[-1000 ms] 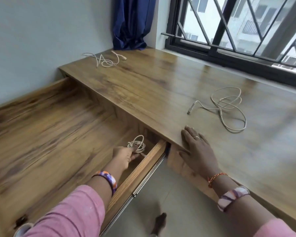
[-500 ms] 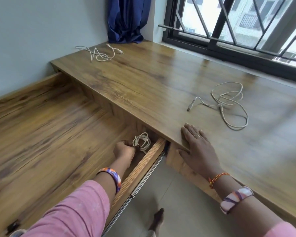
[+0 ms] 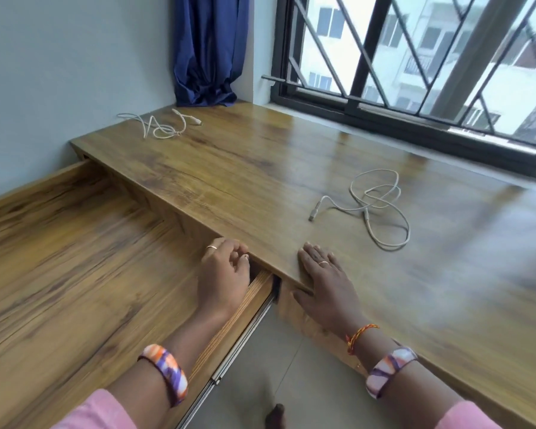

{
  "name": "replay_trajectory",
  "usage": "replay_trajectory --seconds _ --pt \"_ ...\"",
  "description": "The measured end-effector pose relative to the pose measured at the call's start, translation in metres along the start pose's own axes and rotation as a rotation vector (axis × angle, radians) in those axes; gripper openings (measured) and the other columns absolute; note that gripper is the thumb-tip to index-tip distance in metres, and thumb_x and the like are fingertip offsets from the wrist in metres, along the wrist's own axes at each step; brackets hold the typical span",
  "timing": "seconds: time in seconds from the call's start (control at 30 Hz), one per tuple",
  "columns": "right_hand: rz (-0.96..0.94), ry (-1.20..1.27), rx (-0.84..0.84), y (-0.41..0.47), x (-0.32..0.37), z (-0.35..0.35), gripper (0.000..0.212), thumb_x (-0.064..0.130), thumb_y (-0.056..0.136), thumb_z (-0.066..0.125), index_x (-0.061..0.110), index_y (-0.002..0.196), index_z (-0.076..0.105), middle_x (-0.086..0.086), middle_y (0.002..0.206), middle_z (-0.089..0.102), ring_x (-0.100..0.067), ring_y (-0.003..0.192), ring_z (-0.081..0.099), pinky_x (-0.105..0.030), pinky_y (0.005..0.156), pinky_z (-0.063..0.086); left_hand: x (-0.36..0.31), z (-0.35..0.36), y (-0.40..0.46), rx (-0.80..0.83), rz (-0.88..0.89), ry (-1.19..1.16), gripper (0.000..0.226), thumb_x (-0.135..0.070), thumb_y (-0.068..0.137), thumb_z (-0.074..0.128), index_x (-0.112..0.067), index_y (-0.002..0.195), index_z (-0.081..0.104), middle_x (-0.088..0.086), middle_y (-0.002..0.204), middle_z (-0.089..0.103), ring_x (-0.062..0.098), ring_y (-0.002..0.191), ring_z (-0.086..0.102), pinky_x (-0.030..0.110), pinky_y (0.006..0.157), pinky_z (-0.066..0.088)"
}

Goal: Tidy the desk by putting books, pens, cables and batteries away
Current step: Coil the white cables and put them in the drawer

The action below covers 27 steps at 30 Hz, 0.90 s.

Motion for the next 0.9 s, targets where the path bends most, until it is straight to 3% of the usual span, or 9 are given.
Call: replay_trajectory --seconds 0.13,0.2,0.27,0.33,0.47,0.57,0.67,0.77,0.9 --pt "0.003 0.224 0.048 0.000 -0.006 -0.007 0.071 0.029 0.080 0.066 0.013 0.142 0.034 -0.001 0.153 0.023 -0.013 0.143 0.014 -0.021 0.113 -0.002 -0.064 0.034 0.014 0.201 0.241 -0.018 0.010 -0.007 0.085 0.061 -0.013 0.093 0.063 0.002 0.089 0.063 0.015 0.079 0.059 0.029 0.067 0.053" --pt "-0.003 0.369 0.102 0.000 -0.012 -0.012 0.055 0.024 0.079 0.068 0.010 0.130 0.052 -0.003 0.146 0.040 -0.014 0.137 0.031 -0.021 0.113 0.016 -0.086 0.052 0.025 0.284 0.279 -0.045 0.018 -0.008 0.085 0.061 -0.013 0.102 0.059 0.000 0.090 0.062 0.014 0.080 0.061 0.024 0.070 0.052" --pt "-0.022 0.443 0.113 0.003 -0.021 -0.022 0.027 0.016 0.077 0.066 0.006 0.102 0.068 -0.008 0.118 0.063 -0.018 0.110 0.056 -0.024 0.093 0.043 -0.099 0.073 0.039 0.329 0.290 -0.020 0.025 -0.009 0.085 0.061 -0.014 0.109 0.056 -0.001 0.092 0.061 0.015 0.081 0.061 0.024 0.071 0.051" --pt "-0.044 0.389 0.075 0.009 -0.034 -0.037 0.013 0.013 0.076 0.061 0.008 0.087 0.067 -0.004 0.092 0.066 -0.019 0.083 0.059 -0.027 0.073 0.046 -0.106 0.097 0.057 0.354 0.274 0.042 0.028 -0.011 0.084 0.061 -0.014 0.111 0.054 -0.001 0.094 0.060 0.018 0.085 0.060 0.033 0.075 0.052" --pt "0.043 -0.037 -0.156 0.023 -0.083 -0.072 0.031 0.022 0.073 0.070 0.020 0.104 0.067 -0.003 0.117 0.065 -0.021 0.107 0.061 -0.033 0.090 0.046 -0.116 0.137 0.092 0.319 0.233 0.179 0.038 -0.020 0.083 0.062 -0.012 0.119 0.052 0.007 0.114 0.059 0.027 0.105 0.055 0.034 0.087 0.047" --pt "0.107 -0.299 -0.157 0.028 -0.113 -0.079 0.051 0.027 0.057 0.079 0.021 0.105 0.065 -0.005 0.103 0.070 -0.025 0.091 0.067 -0.034 0.079 0.052 -0.112 0.182 0.104 0.503 0.165 0.458 0.050 -0.033 0.082 0.062 -0.015 0.126 0.046 0.010 0.128 0.051 0.029 0.119 0.048 0.036 0.094 0.044" --pt "0.076 -0.329 -0.077 0.033 -0.138 -0.085 0.059 0.018 0.067 0.068 0.020 0.124 0.054 0.000 0.094 0.070 -0.023 0.087 0.066 -0.034 0.076 0.049 -0.104 0.215 0.111 0.721 0.126 0.663 0.025 -0.024 0.085 0.057 -0.018 0.109 0.060 0.010 0.119 0.060 0.027 0.108 0.058 0.033 0.086 0.048" --pt "0.113 -0.455 -0.130 0.031 -0.170 -0.104 0.070 0.011 0.048 0.070 0.026 0.114 0.054 0.007 0.065 0.066 -0.013 0.056 0.062 -0.025 0.054 0.045 -0.122 0.224 0.140 0.786 -0.029 0.187 0.021 -0.006 0.090 0.048 -0.008 0.074 0.061 0.016 0.078 0.062 0.022 0.055 0.060 0.027 0.052 0.051" --pt "0.301 -0.434 -0.181 0.017 -0.234 -0.138 0.057 0.005 0.047 0.066 0.026 0.100 0.061 0.008 0.069 0.067 -0.014 0.064 0.065 -0.026 0.058 0.047 -0.182 0.202 0.201 0.739 -0.372 -0.699 0.026 -0.001 0.097 0.036 -0.002 0.079 0.054 0.003 0.065 0.042 0.001 0.028 0.032 0.010 0.029 0.029"
Point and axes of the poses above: each hand's wrist, its own y-axis towards the middle knuckle, its own z-axis out of the palm, x = y × z, the point moved 10 cm from there along y, towards the middle knuckle
